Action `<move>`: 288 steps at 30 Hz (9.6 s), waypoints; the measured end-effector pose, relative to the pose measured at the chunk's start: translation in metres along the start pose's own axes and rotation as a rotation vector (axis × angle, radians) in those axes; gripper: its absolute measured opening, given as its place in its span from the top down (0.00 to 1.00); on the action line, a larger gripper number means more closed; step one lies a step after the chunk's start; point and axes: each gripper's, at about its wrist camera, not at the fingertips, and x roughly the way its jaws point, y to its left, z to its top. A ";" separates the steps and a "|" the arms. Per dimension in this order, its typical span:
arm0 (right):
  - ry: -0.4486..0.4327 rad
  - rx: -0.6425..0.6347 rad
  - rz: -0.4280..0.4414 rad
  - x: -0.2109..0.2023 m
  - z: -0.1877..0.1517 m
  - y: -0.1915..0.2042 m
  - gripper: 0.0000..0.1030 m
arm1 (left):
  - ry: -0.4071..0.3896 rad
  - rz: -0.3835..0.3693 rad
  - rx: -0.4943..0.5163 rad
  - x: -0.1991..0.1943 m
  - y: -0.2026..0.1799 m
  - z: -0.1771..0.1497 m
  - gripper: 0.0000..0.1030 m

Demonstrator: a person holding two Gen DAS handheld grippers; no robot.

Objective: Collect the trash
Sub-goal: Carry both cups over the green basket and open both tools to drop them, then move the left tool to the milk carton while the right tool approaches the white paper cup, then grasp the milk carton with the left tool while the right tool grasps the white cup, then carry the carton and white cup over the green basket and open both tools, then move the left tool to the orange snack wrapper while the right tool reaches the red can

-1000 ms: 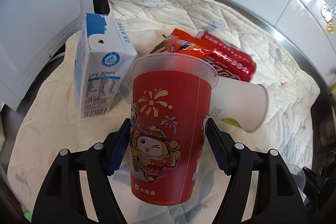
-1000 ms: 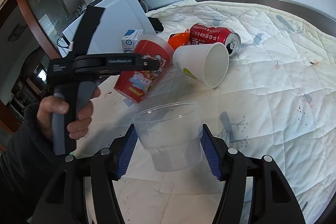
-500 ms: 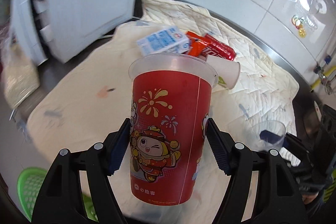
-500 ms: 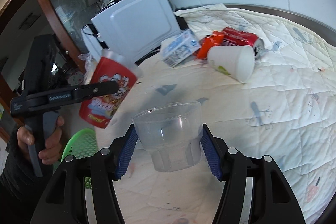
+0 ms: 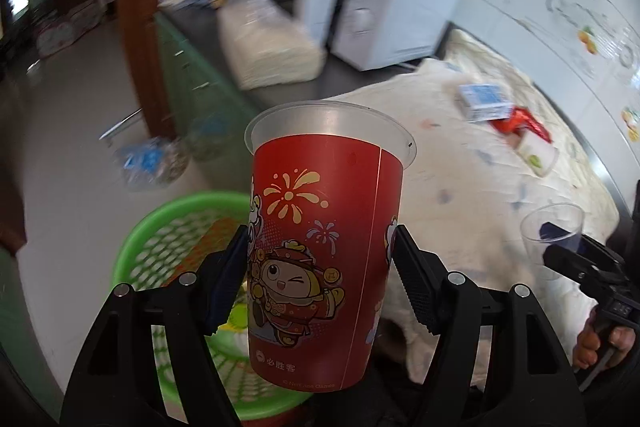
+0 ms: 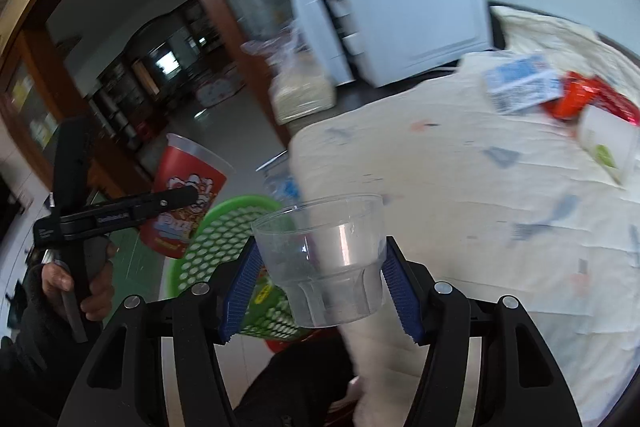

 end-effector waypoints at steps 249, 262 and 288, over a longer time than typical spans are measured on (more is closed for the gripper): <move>0.189 -0.064 -0.601 -0.037 0.125 -0.298 0.22 | 0.108 -0.158 0.358 0.121 -0.151 0.080 0.12; 0.289 -0.090 -0.570 0.008 0.147 -0.346 0.21 | 0.096 -0.240 0.522 0.163 -0.246 0.126 0.09; 0.299 -0.069 -0.510 0.006 0.133 -0.362 0.38 | 0.121 -0.335 0.674 0.232 -0.340 0.157 0.05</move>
